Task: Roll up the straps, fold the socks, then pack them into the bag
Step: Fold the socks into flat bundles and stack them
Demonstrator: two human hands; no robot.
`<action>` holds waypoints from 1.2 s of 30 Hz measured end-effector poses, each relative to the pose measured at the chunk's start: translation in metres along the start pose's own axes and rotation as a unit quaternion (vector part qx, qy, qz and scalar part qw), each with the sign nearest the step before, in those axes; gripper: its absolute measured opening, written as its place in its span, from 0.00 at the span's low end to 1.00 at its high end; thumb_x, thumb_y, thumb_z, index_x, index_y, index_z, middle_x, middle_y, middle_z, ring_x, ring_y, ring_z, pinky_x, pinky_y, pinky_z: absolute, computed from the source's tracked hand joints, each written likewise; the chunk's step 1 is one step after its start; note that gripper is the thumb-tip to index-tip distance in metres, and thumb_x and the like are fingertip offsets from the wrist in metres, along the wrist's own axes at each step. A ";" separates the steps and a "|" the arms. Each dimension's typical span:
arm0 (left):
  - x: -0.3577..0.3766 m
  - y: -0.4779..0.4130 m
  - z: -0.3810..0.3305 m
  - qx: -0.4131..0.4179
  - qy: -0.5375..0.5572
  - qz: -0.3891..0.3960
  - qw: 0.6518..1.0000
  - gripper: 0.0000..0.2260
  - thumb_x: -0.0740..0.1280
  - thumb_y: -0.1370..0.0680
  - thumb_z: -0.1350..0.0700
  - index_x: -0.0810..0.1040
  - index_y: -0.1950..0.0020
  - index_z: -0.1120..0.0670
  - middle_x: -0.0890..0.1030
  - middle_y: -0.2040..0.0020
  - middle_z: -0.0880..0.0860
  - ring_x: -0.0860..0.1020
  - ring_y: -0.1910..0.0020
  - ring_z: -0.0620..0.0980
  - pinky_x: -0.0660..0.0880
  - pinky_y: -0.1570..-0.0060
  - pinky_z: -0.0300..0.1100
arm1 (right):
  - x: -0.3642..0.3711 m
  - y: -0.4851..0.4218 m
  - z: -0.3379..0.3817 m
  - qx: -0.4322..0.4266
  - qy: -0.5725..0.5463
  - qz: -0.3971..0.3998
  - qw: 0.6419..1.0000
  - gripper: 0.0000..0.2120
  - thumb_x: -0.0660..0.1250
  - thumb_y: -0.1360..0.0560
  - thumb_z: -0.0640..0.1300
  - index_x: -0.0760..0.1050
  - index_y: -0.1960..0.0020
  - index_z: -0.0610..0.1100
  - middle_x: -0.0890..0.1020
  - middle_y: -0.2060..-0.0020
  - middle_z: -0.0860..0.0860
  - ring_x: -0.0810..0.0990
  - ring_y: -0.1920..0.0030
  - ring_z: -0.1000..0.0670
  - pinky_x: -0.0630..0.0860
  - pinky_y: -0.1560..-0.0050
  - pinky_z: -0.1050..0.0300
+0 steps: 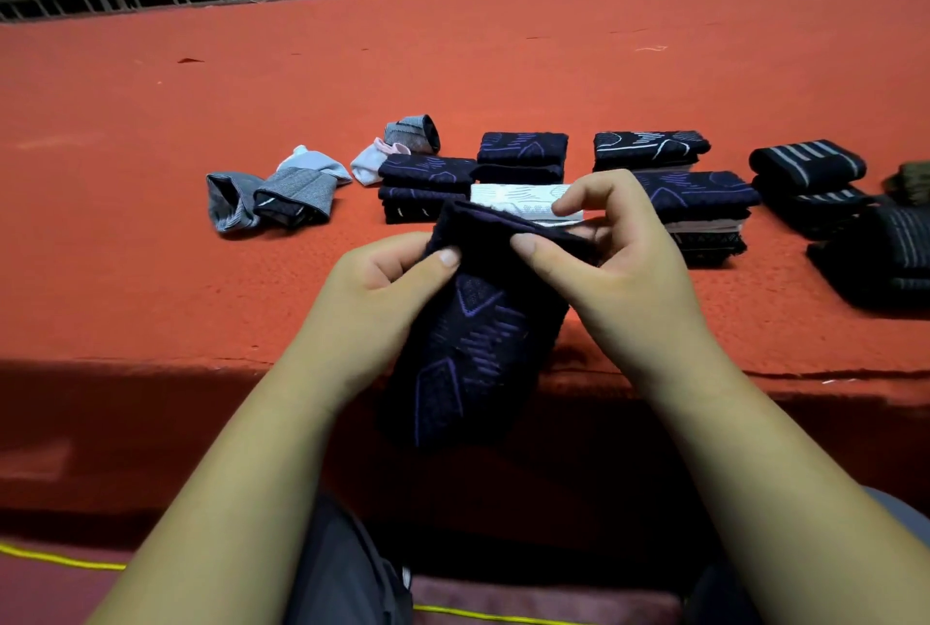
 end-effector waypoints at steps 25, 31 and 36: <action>-0.001 -0.015 0.061 -0.160 0.058 0.044 0.984 0.10 0.68 0.18 0.68 0.80 0.38 0.63 0.86 0.42 0.63 0.85 0.47 0.56 0.83 0.47 0.49 | 0.002 0.009 -0.068 0.182 -0.048 0.143 0.972 0.04 0.70 0.17 0.43 0.84 0.48 0.45 0.80 0.64 0.45 0.72 0.66 0.50 0.69 0.68 0.58; -0.001 -0.020 0.068 -0.169 0.073 0.046 0.982 0.11 0.69 0.18 0.65 0.83 0.37 0.58 0.84 0.37 0.63 0.83 0.43 0.57 0.76 0.33 0.61 | 0.004 0.008 -0.070 0.189 -0.113 0.130 0.967 0.14 0.66 0.18 0.34 0.86 0.46 0.50 0.79 0.65 0.49 0.70 0.66 0.49 0.69 0.66 0.56; 0.000 -0.021 0.068 -0.191 0.115 0.045 0.974 0.18 0.64 0.22 0.73 0.87 0.55 0.54 0.86 0.53 0.58 0.84 0.57 0.52 0.83 0.53 0.45 | 0.002 0.011 -0.070 0.214 -0.144 0.135 0.957 0.18 0.62 0.19 0.30 0.87 0.44 0.47 0.79 0.58 0.38 0.71 0.60 0.44 0.69 0.59 0.51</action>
Point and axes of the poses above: each hand's wrist, its own y-axis away from the middle knuckle, its own x-axis out of the palm, z = x × y, the point moved 6 cm from there along -y, towards the middle knuckle
